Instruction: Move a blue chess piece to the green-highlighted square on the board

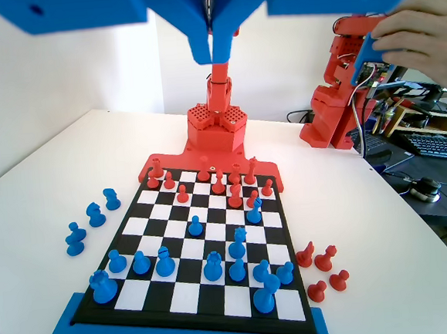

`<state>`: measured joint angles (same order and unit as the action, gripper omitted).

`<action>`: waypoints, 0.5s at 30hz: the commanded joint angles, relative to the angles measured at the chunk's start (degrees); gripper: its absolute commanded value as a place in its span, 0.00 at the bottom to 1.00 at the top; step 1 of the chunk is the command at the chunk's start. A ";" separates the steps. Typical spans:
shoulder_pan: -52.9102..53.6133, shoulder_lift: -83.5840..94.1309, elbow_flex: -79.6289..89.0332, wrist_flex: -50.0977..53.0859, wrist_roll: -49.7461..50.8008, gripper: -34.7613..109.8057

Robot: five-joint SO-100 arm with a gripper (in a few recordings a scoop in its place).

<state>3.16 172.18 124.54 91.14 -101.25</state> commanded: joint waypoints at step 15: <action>-1.49 2.90 0.18 -0.97 -0.53 0.25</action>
<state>1.23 174.90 124.54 91.14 -101.25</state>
